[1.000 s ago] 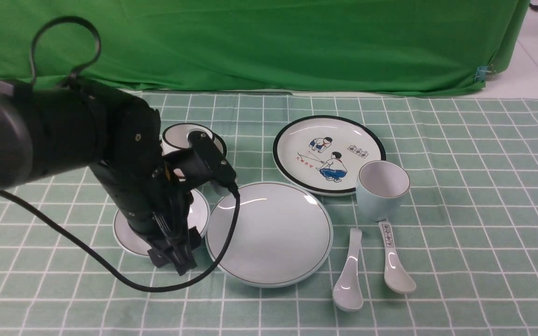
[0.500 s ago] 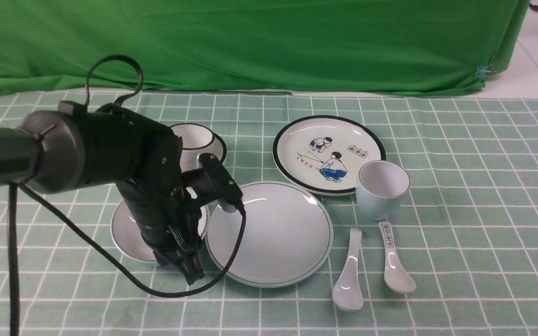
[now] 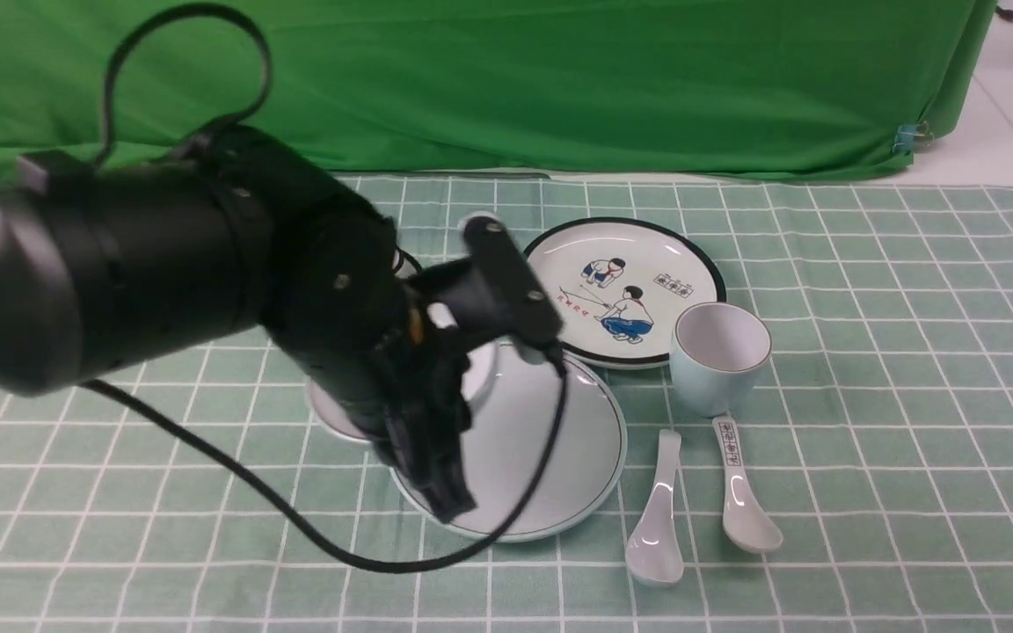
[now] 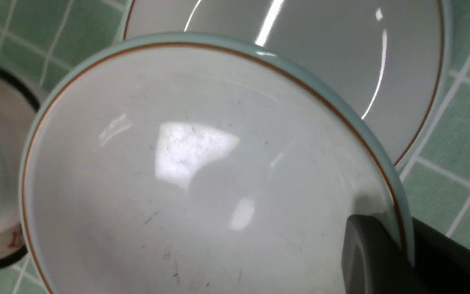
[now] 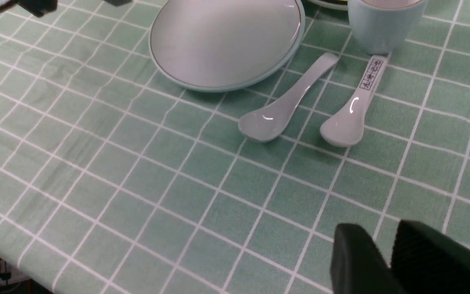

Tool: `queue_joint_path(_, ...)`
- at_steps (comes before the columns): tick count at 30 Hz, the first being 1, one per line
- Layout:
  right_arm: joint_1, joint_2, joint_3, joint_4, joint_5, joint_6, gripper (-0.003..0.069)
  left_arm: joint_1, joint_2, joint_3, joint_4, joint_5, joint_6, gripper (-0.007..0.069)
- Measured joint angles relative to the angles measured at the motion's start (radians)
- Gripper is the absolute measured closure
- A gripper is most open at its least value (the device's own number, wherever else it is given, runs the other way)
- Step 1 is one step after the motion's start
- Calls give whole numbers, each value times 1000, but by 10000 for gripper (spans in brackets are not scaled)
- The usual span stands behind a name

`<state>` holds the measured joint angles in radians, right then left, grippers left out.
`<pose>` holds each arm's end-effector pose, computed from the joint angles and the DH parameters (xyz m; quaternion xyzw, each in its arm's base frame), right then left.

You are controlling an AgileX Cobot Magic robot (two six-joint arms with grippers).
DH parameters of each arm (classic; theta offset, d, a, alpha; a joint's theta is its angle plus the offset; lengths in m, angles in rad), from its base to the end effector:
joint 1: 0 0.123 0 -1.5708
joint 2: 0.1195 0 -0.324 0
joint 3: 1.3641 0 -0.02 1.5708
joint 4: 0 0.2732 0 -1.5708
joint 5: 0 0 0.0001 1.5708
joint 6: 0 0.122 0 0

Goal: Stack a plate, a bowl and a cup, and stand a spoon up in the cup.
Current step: Use the left arm to put the blue rice bowl into the blue large plate in the middle, then use the right arm to grab a blue teacup

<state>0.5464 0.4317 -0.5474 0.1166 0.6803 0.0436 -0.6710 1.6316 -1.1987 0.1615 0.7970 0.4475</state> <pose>0.0772 0.0574 0.3117 -0.1931 0.8309 0.2034 0.4806 0.3008 -0.2208 0.2580 0.5531 0.8029 0.0443 0.2180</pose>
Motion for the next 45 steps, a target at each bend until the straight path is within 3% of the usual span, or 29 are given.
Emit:
queue_joint_path(9,0,0,0,1,0,0,468,-87,201,-121,-3,-9,1,601)
queue_joint_path(21,0,2,-1,5,22,0,459,-87,274,-152,-3,-32,17,599)
queue_joint_path(24,0,3,-1,5,23,23,414,-87,274,-152,-3,-32,17,583)
queue_joint_path(29,0,16,-12,5,26,42,271,-87,274,-152,-5,-27,16,473)
queue_joint_path(31,0,46,-30,5,26,40,237,-87,261,-152,-7,-17,-22,382)
queue_joint_path(32,0,55,-35,5,26,39,235,-87,261,-152,-7,-17,-22,382)
queue_joint_path(36,0,223,-110,4,26,-37,237,-87,148,-188,-73,48,-107,186)
queue_joint_path(39,0,362,-176,4,26,-96,242,-87,50,-204,-137,84,-151,155)
queue_joint_path(42,0,558,-288,4,26,-170,243,-87,-122,-191,-203,82,-186,222)
queue_joint_path(45,0,792,-440,-4,30,-255,243,-87,-345,-117,-245,40,-216,410)
